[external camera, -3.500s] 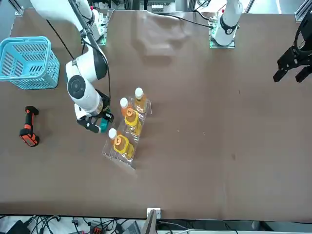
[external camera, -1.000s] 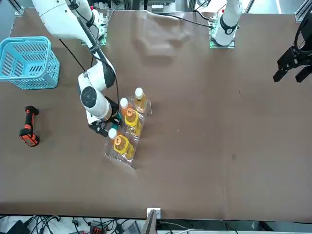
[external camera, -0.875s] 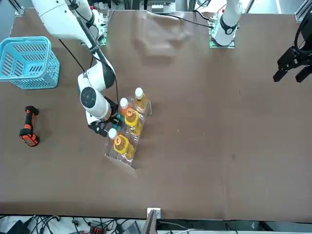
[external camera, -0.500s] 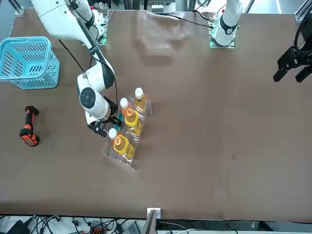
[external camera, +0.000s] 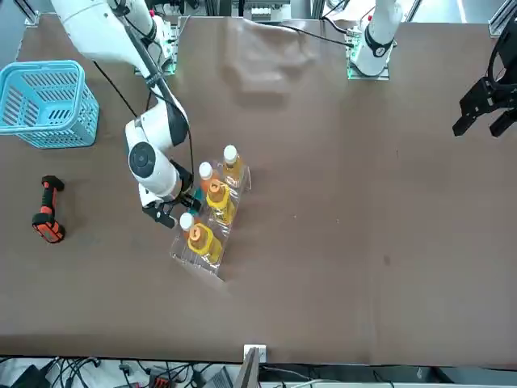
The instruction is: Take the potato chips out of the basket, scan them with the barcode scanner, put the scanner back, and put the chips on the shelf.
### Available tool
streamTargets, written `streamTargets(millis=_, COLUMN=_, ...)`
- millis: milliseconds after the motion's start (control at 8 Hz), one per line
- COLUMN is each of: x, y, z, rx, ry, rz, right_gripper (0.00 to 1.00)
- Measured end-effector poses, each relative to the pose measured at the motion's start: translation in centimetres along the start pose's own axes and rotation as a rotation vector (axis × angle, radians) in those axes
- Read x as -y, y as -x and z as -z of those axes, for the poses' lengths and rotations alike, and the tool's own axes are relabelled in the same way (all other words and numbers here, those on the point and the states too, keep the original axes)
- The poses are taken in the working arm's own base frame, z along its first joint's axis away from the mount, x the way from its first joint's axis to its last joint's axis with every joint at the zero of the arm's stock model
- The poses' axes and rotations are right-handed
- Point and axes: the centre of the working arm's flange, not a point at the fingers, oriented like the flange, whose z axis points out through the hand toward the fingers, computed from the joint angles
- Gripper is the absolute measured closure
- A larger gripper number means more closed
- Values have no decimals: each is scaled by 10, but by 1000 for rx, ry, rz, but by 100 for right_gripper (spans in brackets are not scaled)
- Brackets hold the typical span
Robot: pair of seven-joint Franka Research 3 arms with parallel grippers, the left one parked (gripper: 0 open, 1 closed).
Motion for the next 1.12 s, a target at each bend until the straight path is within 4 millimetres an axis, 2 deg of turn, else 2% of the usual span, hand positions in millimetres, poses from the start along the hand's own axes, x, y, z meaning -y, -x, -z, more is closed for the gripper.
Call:
streamTargets(millis=125, x=-3, y=-5, z=28, rx=-16, ry=4, rz=18, right_gripper=0)
streamTargets(millis=250, x=-15, y=-13, z=57, rx=-32, ry=13, rz=47, right_gripper=0)
streamTargets(millis=500, x=-54, y=-36, z=107, rx=-59, ry=30, rz=105, right_gripper=0)
streamTargets(millis=875, x=-108, y=-69, z=158, rx=-56, ry=62, rz=184, right_gripper=0)
streamTargets(millis=1125, x=-147, y=-96, z=209, rx=-28, ry=101, rz=267, right_gripper=0)
